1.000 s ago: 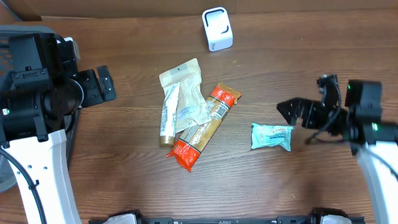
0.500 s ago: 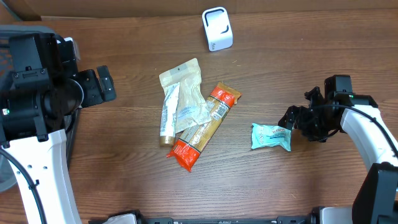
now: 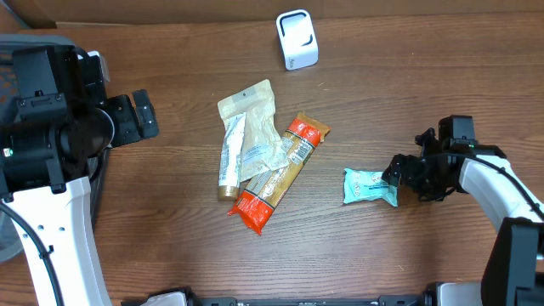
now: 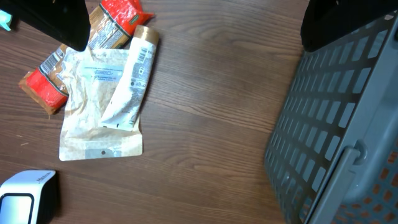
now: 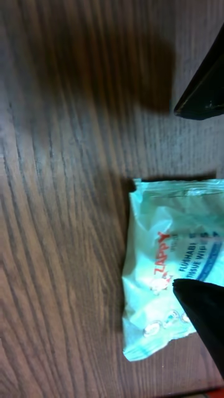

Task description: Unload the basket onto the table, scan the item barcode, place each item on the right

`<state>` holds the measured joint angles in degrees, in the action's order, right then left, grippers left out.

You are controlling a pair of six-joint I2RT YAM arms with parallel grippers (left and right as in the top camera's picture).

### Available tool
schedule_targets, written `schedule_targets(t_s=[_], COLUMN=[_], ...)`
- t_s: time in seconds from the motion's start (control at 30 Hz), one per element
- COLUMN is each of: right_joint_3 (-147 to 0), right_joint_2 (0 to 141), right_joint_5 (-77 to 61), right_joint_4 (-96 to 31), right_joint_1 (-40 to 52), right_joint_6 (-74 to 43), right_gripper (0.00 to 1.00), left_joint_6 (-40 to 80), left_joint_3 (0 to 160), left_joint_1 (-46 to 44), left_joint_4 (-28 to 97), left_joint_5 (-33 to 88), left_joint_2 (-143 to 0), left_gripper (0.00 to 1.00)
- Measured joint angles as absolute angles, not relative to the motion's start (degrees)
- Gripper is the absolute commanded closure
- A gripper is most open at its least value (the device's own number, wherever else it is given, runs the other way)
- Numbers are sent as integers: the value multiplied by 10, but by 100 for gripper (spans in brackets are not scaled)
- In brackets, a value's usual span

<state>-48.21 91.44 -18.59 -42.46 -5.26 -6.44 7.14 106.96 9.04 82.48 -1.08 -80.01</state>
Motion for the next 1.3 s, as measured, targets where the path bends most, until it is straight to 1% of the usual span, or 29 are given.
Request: schedule_targets(t_s=[0.13, 0.47, 0.53, 0.57, 0.6, 0.67, 0.83, 0.97, 1.03, 1.13, 1.3], right_joint_3=[-477, -503, -503, -503, -503, -501, -493, -490, -496, -521, -603], right_joint_2=[937, 1002, 1012, 1016, 1021, 1029, 1042, 1049, 1051, 1056, 1053], right_joint_5=[-212, -309, -329, -338, -346, -359, -383, -400, -401, -386, -312], right_joint_4=[-408, -386, -378, -374, -370, -363, -345, -330, -343, -383, -472], right_joint_1=[-55, -61, -61, -62, -62, -63, -63, -63, -63, -59, -55], right_joint_6=[-62, -65, -68, -71, -74, -78, -80, -83, -85, -88, -90], right_gripper=[23, 45, 52, 59, 63, 74, 96, 96, 96, 96, 96], left_joint_6=[71, 71, 71, 71, 71, 71, 71, 71, 71, 71, 71], left_joint_3=[1070, 1070, 1070, 1070, 1070, 1070, 1070, 1070, 1070, 1070, 1070], left_joint_1=[90, 90, 90, 90, 90, 90, 90, 90, 90, 90, 90], left_joint_4=[825, 825, 825, 825, 825, 825, 825, 825, 825, 825, 825], left_joint_5=[-11, -11, -11, -11, -11, -11, -11, -11, -11, -11, -11], left_joint_2=[-800, -800, -800, -800, -800, -800, -800, -800, -800, -800, -800], left_gripper=[0, 0, 1, 0, 0, 0, 0, 1, 1, 0, 0])
